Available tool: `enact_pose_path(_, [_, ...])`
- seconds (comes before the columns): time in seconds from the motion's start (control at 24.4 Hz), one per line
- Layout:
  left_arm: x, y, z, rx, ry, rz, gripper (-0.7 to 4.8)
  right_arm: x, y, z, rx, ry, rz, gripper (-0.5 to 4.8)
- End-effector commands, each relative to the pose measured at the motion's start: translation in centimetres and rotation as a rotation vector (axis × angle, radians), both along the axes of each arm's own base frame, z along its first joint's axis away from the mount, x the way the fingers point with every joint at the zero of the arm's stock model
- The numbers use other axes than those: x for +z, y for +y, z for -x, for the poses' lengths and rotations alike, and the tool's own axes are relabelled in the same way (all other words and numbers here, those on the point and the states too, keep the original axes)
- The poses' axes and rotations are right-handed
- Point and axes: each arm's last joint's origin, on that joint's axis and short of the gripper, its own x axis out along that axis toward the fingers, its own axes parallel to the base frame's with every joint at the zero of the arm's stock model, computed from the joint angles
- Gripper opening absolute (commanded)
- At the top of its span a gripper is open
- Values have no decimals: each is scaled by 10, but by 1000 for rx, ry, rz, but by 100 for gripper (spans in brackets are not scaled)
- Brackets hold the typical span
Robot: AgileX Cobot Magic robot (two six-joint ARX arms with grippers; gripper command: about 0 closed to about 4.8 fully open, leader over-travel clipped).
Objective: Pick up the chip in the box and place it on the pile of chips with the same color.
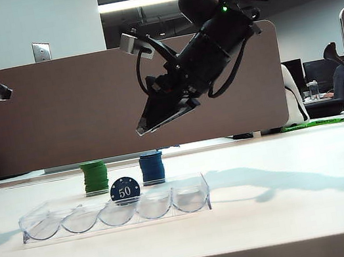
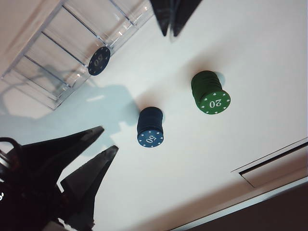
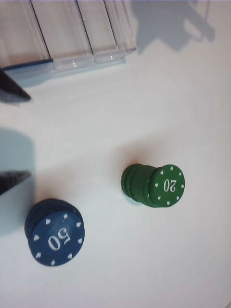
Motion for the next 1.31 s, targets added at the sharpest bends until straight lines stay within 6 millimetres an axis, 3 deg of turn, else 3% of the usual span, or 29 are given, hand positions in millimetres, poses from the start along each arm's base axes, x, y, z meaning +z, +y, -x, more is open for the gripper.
enact_pose_path(0.04, [1,0,0,-7,-4,3,-6,-5,3,1,42,29,-16,181])
enact_pose_path(0.66, [-2,0,1,-7,29,0,-6,-43,10,-4,187,74,-11,183])
enact_pose_path(0.74, [-2,0,1,-7,29,0,-6,-48,10,-4,207,94,-24,217])
enact_pose_path(1.31, [-2,0,1,-6,30,0,-6,-47,11,-2,273,65,-44,217])
